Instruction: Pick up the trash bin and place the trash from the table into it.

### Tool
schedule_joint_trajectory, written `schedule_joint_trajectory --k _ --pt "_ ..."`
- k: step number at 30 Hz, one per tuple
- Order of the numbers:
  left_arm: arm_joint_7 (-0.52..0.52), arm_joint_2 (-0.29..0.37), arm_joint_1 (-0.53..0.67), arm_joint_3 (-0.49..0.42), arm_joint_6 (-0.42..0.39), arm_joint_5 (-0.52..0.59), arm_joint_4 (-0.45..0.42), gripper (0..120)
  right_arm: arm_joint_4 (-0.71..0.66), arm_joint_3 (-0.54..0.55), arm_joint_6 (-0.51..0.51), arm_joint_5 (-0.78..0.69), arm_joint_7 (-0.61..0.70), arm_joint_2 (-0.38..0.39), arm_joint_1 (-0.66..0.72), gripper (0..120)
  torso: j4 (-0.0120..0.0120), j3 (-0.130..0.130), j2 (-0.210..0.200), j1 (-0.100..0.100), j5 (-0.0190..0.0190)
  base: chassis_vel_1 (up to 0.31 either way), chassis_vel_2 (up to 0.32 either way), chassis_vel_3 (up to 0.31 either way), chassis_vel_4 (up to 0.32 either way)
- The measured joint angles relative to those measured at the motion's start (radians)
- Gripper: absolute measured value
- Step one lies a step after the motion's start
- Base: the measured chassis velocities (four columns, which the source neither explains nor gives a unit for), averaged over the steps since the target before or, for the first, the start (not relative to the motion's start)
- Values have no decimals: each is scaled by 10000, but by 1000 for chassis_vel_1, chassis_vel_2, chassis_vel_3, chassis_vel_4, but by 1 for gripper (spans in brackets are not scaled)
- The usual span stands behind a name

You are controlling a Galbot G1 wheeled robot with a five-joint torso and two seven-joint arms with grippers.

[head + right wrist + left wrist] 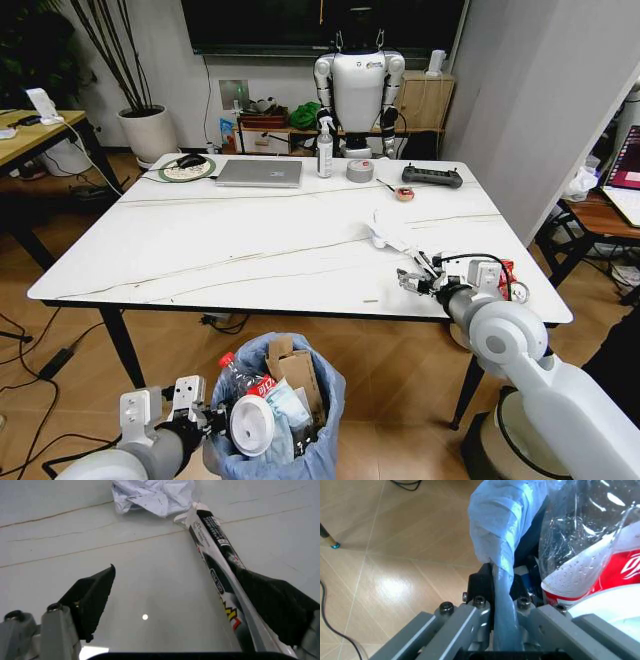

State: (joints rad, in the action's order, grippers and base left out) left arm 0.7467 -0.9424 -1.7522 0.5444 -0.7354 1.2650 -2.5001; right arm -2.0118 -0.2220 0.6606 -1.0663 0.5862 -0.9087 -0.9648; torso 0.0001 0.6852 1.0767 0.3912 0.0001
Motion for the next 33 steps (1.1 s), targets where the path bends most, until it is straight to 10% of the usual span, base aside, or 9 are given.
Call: schedule_joint_trajectory --k 21,33 --pt "-64 37 106 -9 0 53 0 0 610 127 -350 841 -191 -67 -145 10 -1 -1 1 -2 -3 0 0 0 0" --pt "-91 83 49 41 0 32 0 0 546 228 -664 1055 -340 -89 -168 0 0 0 0 -1 1 0 0 0 0"
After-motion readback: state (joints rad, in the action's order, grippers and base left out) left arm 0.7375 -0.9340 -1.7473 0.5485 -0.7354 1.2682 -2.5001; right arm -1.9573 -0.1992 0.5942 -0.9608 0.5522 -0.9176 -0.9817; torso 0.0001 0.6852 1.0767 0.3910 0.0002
